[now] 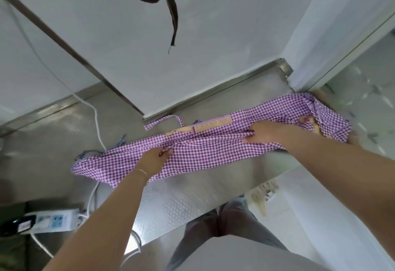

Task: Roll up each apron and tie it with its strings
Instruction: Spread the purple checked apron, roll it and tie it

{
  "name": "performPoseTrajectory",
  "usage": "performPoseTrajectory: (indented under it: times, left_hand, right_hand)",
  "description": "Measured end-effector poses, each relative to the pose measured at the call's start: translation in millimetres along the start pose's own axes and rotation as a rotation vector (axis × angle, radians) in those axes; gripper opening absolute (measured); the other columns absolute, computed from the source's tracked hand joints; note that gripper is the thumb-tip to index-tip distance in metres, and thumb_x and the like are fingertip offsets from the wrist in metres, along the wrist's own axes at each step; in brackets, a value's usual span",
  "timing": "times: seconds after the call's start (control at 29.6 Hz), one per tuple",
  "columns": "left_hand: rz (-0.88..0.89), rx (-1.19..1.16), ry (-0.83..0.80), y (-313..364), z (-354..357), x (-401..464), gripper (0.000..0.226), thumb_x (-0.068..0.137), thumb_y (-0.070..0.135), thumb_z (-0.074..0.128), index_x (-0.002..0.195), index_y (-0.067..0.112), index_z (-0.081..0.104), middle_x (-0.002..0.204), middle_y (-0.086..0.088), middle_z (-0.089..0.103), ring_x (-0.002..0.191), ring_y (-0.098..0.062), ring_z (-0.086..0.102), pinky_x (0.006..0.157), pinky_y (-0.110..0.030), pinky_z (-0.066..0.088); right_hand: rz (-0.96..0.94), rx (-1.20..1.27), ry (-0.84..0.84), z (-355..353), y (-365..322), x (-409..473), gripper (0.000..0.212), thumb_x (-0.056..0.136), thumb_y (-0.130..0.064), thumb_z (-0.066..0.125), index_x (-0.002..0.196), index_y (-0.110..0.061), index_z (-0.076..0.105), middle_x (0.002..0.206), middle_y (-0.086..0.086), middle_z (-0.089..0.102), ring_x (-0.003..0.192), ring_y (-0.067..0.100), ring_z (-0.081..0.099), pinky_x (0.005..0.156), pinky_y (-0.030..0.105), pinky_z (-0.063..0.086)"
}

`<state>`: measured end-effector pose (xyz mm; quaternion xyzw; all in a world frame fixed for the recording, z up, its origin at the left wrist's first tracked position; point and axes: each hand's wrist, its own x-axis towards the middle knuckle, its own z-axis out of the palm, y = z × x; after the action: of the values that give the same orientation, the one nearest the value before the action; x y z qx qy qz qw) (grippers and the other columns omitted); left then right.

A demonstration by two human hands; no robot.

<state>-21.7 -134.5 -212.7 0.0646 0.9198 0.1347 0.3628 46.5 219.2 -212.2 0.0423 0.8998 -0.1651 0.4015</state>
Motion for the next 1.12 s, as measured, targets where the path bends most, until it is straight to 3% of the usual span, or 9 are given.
performPoseTrajectory:
  times: [0.17, 0.41, 0.51, 0.57, 0.64, 0.71, 0.81, 0.91, 1.12]
  left_hand:
    - [-0.058, 0.058, 0.043, 3, -1, 19, 0.046, 0.101, 0.041, 0.039, 0.114, 0.001, 0.059, 0.118, -0.022, 0.057, 0.104, -0.036, 0.057, 0.093, -0.040, 0.044]
    - [-0.221, 0.097, 0.167, 15, 8, 22, 0.044, 0.102, 0.041, 0.035, 0.124, 0.008, 0.054, 0.121, -0.018, 0.062, 0.111, -0.036, 0.057, 0.087, -0.039, 0.044]
    - [-0.258, 0.047, 0.309, 23, 13, 16, 0.033, 0.100, 0.032, 0.043, 0.120, 0.006, 0.048, 0.116, -0.019, 0.060, 0.106, -0.037, 0.057, 0.080, -0.043, 0.045]
    - [-0.113, 0.125, 0.480, 34, 24, 14, 0.029, 0.094, 0.019, 0.050, 0.119, 0.005, 0.049, 0.118, -0.020, 0.055, 0.106, -0.037, 0.053, 0.082, -0.047, 0.045]
    - [0.170, 0.208, 0.564, 52, 38, 14, 0.033, 0.088, 0.013, 0.054, 0.121, 0.006, 0.052, 0.122, -0.018, 0.055, 0.110, -0.037, 0.052, 0.091, -0.050, 0.046]
    - [0.393, 0.259, 0.526, 78, 49, 22, 0.040, 0.091, 0.018, 0.046, 0.130, 0.009, 0.049, 0.133, -0.015, 0.052, 0.123, -0.034, 0.048, 0.106, -0.051, 0.037]
    - [0.323, 0.225, 0.396, 115, 49, 38, 0.043, 0.100, 0.034, 0.035, 0.139, 0.015, 0.042, 0.141, -0.008, 0.046, 0.132, -0.029, 0.040, 0.115, -0.045, 0.022]
    - [0.231, 0.288, 0.303, 133, 43, 55, 0.038, 0.102, 0.039, 0.033, 0.126, 0.018, 0.053, 0.127, -0.006, 0.054, 0.120, -0.027, 0.046, 0.106, -0.042, 0.030]
    - [0.340, 0.407, 0.257, 101, 45, 48, 0.032, 0.103, 0.032, 0.035, 0.114, 0.019, 0.062, 0.115, -0.002, 0.061, 0.108, -0.024, 0.053, 0.092, -0.036, 0.035]
  right_hand:
    - [0.074, 0.073, -0.035, -15, 4, 12, 0.059, 0.094, -0.053, 0.048, 0.140, -0.016, 0.047, 0.141, 0.006, 0.051, 0.123, 0.026, 0.052, 0.104, 0.034, 0.036]
    - [0.143, -0.021, -0.043, -23, 3, 32, 0.067, 0.095, -0.064, 0.026, 0.096, -0.008, 0.062, 0.097, 0.010, 0.066, 0.084, 0.020, 0.061, 0.095, 0.037, 0.047]
    - [0.171, -0.044, -0.071, -26, -4, 38, 0.071, 0.098, -0.061, 0.021, 0.108, -0.004, 0.061, 0.116, 0.013, 0.063, 0.104, 0.026, 0.060, 0.102, 0.038, 0.041]
    - [0.187, -0.053, -0.078, -29, -7, 41, 0.071, 0.097, -0.062, 0.020, 0.111, -0.003, 0.059, 0.126, 0.015, 0.060, 0.108, 0.027, 0.058, 0.104, 0.039, 0.039]
    - [0.194, -0.086, -0.076, -28, -9, 44, 0.074, 0.097, -0.063, 0.019, 0.122, -0.003, 0.056, 0.135, 0.016, 0.055, 0.117, 0.028, 0.055, 0.108, 0.042, 0.037]
    - [0.204, -0.110, -0.078, -27, -9, 50, 0.078, 0.097, -0.063, 0.018, 0.140, -0.004, 0.044, 0.146, 0.015, 0.045, 0.131, 0.030, 0.046, 0.112, 0.045, 0.033]
    - [0.226, -0.142, -0.094, -27, -13, 56, 0.078, 0.097, -0.063, 0.016, 0.146, -0.007, 0.035, 0.152, 0.014, 0.036, 0.138, 0.032, 0.039, 0.115, 0.049, 0.028]
    - [0.224, -0.114, -0.119, -27, -18, 51, 0.072, 0.100, -0.056, 0.015, 0.146, -0.004, 0.034, 0.153, 0.015, 0.035, 0.139, 0.031, 0.036, 0.116, 0.045, 0.027]
    - [0.106, -0.031, -0.236, 0, -35, 32, 0.072, 0.102, -0.053, 0.012, 0.139, 0.001, 0.043, 0.145, 0.017, 0.045, 0.132, 0.029, 0.045, 0.112, 0.038, 0.030]
